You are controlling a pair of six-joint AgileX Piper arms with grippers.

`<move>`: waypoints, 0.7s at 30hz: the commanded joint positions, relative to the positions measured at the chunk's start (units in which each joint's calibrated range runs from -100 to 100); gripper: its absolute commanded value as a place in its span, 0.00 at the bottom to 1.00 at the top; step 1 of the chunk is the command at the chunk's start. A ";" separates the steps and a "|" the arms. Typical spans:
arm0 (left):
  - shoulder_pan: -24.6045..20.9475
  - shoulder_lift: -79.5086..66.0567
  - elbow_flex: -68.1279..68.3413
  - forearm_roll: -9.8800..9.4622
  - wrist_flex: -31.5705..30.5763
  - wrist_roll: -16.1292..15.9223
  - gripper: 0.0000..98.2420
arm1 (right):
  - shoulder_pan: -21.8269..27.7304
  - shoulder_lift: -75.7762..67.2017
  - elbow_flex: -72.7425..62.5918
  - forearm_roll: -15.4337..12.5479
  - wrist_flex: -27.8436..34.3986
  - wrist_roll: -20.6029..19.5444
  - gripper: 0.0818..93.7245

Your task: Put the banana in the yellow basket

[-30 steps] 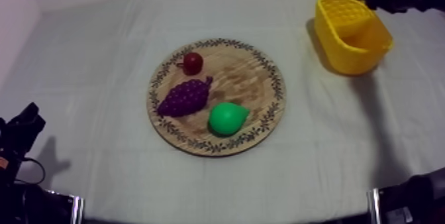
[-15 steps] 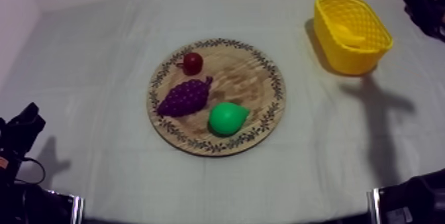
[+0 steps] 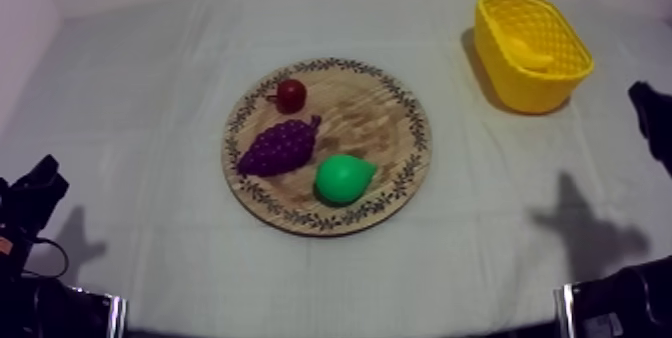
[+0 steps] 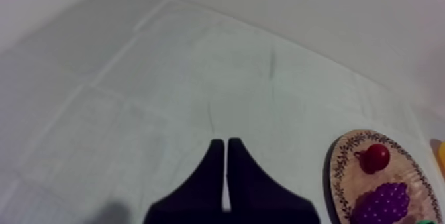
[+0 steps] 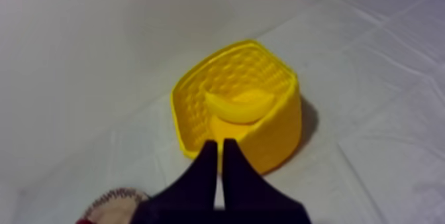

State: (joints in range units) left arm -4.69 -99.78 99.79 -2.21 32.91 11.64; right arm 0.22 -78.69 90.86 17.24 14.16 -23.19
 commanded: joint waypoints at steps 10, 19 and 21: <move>0.02 -0.05 -0.01 0.03 0.00 0.03 0.00 | -0.40 -16.02 8.90 -19.80 17.10 31.71 0.00; 0.02 -0.05 -0.01 0.03 0.00 0.01 0.00 | -0.52 -16.94 9.02 -18.65 22.18 32.58 0.00; 0.02 -0.05 -0.01 0.03 0.00 -0.01 0.00 | -0.53 -16.96 9.03 -18.62 22.32 32.69 0.00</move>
State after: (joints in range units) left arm -4.69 -99.78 99.79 -2.21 32.94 11.64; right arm -0.31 -95.64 99.85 -1.36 36.14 11.34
